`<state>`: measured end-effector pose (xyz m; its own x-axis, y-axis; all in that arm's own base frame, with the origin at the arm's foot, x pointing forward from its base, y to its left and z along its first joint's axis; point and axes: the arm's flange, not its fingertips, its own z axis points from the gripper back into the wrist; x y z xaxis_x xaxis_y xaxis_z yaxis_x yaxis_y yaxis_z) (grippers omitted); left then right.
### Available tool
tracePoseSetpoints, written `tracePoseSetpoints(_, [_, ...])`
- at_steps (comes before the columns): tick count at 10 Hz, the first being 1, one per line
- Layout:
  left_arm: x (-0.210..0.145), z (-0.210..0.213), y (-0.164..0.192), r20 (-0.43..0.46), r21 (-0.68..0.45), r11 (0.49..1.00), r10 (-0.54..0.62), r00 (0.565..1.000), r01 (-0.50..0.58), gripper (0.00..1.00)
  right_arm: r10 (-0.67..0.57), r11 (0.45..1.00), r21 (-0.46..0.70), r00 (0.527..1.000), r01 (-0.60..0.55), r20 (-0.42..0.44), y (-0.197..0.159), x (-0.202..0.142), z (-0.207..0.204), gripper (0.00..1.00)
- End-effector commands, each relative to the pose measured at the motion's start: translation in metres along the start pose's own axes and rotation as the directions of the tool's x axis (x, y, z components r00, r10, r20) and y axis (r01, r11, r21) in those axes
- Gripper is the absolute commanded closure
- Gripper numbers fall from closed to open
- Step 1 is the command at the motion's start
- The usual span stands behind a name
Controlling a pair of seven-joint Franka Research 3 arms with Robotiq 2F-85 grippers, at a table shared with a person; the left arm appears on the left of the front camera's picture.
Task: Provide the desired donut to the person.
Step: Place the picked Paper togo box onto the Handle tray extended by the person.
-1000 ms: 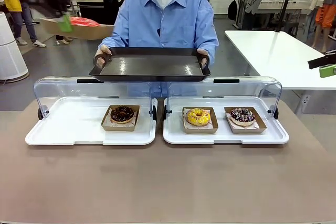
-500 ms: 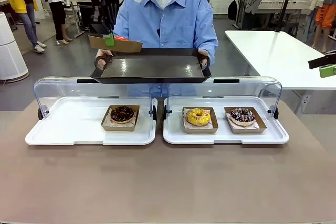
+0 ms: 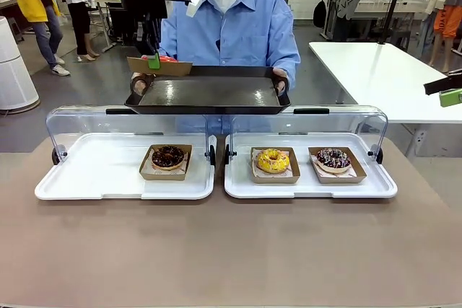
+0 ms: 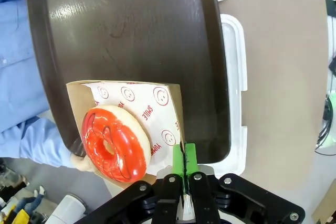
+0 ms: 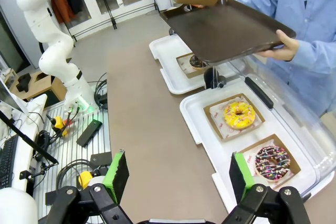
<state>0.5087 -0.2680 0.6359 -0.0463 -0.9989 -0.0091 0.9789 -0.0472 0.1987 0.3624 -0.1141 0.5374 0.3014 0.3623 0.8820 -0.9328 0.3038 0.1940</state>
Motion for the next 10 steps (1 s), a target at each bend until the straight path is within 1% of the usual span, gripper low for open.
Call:
tracePoseSetpoints(1, [-0.004,-0.016,0.000,0.059,0.007,1.000,0.006,0.998,-0.006,0.99,0.011,1.000,0.005,1.000,-0.011,0.015,0.000,0.001,0.000,0.00])
tracePoseSetpoints(3, [-0.006,-0.032,0.006,0.060,0.012,1.000,-0.002,0.998,0.001,0.99,0.011,1.000,0.005,1.000,-0.011,0.015,0.000,0.001,0.000,0.00])
tracePoseSetpoints(5, [-0.008,-0.046,0.008,0.068,-0.002,1.000,0.016,0.998,-0.015,0.99,0.011,1.000,0.005,1.000,-0.011,0.015,0.000,0.001,0.000,0.00])
tracePoseSetpoints(9, [-0.013,-0.055,0.010,0.061,-0.022,1.000,0.022,0.998,-0.021,0.99,0.011,1.000,0.005,1.000,-0.011,0.015,0.000,0.001,0.000,0.00])
tracePoseSetpoints(10, [-0.012,-0.055,0.012,0.064,-0.028,1.000,0.013,0.998,-0.011,0.43,0.011,1.000,0.005,1.000,-0.011,0.015,0.000,0.001,0.000,0.00])
